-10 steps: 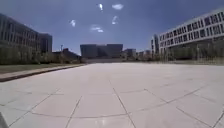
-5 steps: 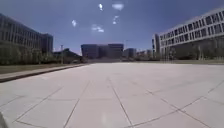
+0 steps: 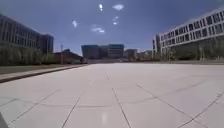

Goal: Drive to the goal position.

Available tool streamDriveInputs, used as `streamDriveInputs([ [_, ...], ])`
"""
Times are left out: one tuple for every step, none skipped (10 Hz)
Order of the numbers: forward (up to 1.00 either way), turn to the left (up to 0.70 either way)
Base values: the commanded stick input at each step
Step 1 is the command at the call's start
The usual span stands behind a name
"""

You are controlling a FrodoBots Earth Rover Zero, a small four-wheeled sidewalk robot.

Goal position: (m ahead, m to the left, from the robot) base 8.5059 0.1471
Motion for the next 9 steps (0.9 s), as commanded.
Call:
streamDriveInputs([
  [0.50,0.00],
  [0.50,0.00],
  [0.50,0.00],
  [0.50,0.00],
  [0.50,0.00],
  [0.50,0.00],
  [0.50,0.00],
  [0.50,0.00],
  [0.50,0.00],
])
